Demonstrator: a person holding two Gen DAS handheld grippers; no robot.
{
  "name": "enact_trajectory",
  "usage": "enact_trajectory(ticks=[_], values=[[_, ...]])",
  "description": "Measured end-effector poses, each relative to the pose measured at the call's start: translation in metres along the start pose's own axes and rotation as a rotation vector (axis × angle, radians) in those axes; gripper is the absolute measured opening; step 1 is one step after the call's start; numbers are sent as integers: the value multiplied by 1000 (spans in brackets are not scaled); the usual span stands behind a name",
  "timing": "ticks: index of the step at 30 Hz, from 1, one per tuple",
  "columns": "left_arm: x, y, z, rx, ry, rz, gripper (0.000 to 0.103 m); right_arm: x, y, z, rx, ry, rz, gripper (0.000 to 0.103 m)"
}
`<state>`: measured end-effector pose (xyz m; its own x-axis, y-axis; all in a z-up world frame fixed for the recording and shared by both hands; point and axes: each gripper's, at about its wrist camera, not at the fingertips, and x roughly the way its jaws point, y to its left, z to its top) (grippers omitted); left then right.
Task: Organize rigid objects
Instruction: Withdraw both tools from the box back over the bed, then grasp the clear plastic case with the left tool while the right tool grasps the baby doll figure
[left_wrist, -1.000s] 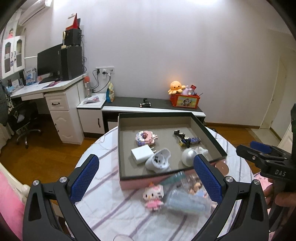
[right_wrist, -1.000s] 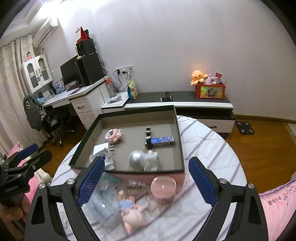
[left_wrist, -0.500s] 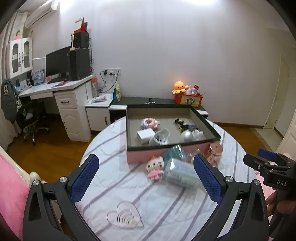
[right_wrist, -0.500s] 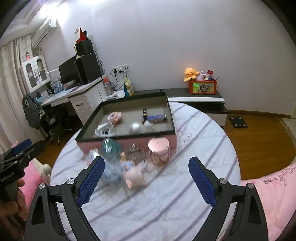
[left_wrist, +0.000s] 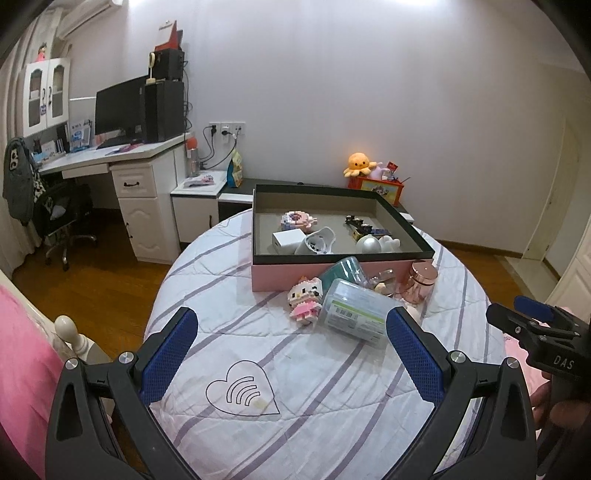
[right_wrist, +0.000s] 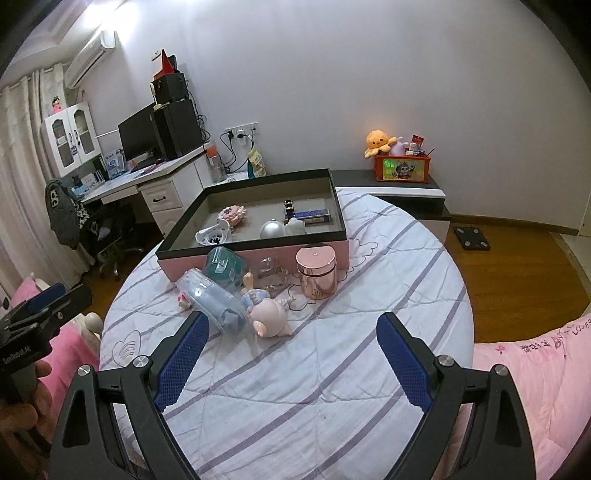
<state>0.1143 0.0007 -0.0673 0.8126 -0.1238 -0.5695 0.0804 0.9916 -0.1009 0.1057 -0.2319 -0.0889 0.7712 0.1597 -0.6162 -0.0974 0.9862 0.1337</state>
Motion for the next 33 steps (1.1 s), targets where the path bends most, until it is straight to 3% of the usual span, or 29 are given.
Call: enact_trajectory(ticks=[16, 33], values=[[25, -20, -12, 19, 73, -53, 103, 26, -6, -5, 3, 73, 8, 94], [79, -24, -23, -11, 198, -64, 103, 120, 3, -10, -90, 236, 69, 90]])
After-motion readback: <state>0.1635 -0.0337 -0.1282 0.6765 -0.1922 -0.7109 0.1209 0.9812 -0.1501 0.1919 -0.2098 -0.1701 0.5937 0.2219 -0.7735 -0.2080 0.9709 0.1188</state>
